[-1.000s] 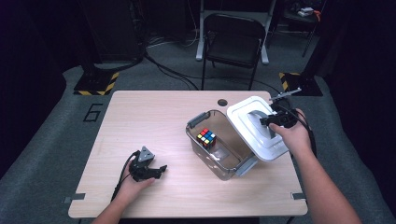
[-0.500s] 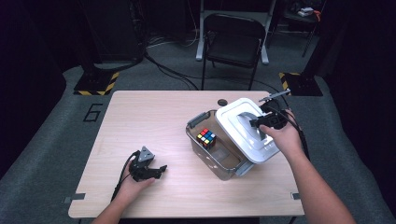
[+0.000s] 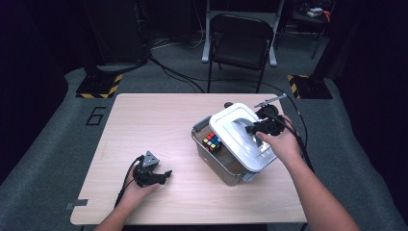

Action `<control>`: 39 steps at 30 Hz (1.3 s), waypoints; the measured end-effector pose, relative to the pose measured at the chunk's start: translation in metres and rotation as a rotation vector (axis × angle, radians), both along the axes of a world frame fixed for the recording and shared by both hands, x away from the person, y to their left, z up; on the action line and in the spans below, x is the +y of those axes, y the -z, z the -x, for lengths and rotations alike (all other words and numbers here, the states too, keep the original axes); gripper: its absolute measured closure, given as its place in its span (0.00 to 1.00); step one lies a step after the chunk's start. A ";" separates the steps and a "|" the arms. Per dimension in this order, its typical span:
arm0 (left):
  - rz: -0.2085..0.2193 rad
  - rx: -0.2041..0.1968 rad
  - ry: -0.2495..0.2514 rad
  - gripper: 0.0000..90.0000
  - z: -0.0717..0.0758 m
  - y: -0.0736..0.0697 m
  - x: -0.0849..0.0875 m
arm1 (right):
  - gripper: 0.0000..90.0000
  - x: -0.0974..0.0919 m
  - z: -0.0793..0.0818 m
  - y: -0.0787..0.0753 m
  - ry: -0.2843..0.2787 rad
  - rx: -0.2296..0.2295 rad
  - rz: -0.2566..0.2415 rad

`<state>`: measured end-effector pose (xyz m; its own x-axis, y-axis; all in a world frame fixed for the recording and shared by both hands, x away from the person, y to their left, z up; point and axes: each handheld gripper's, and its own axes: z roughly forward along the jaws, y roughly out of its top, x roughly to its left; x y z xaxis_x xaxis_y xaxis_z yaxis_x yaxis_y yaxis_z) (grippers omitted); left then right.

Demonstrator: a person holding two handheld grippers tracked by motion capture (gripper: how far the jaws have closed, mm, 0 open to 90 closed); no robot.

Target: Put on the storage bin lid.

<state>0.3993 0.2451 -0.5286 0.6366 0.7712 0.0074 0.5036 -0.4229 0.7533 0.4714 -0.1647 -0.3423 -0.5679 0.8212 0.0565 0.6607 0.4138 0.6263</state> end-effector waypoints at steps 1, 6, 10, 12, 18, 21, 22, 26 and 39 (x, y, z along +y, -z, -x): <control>0.004 0.005 0.000 0.30 0.000 0.000 0.000 | 0.74 0.002 0.000 0.000 -0.005 0.000 0.001; 0.006 0.007 -0.001 0.30 0.000 0.000 0.000 | 0.74 0.011 0.000 0.003 -0.018 -0.002 -0.001; 0.004 0.004 -0.002 0.30 0.000 0.000 0.000 | 0.74 0.019 0.000 0.005 -0.036 0.010 -0.002; 0.006 0.004 -0.002 0.30 0.000 0.000 0.000 | 0.74 0.023 0.000 0.007 -0.046 0.014 -0.002; 0.005 0.004 -0.002 0.30 0.000 0.000 0.000 | 0.74 0.034 0.002 0.010 -0.065 0.019 -0.003; 0.005 0.002 -0.003 0.30 0.000 0.000 0.000 | 0.74 0.038 0.003 0.011 -0.067 0.016 -0.008; 0.003 0.001 -0.002 0.30 0.000 0.000 0.000 | 0.74 0.039 0.003 0.011 -0.064 0.020 -0.011; 0.003 0.005 -0.001 0.30 0.000 0.000 0.000 | 0.74 0.044 0.003 0.012 -0.075 0.029 -0.009; 0.005 0.003 -0.003 0.30 0.000 0.000 0.000 | 0.74 0.056 0.003 0.019 -0.072 0.022 -0.021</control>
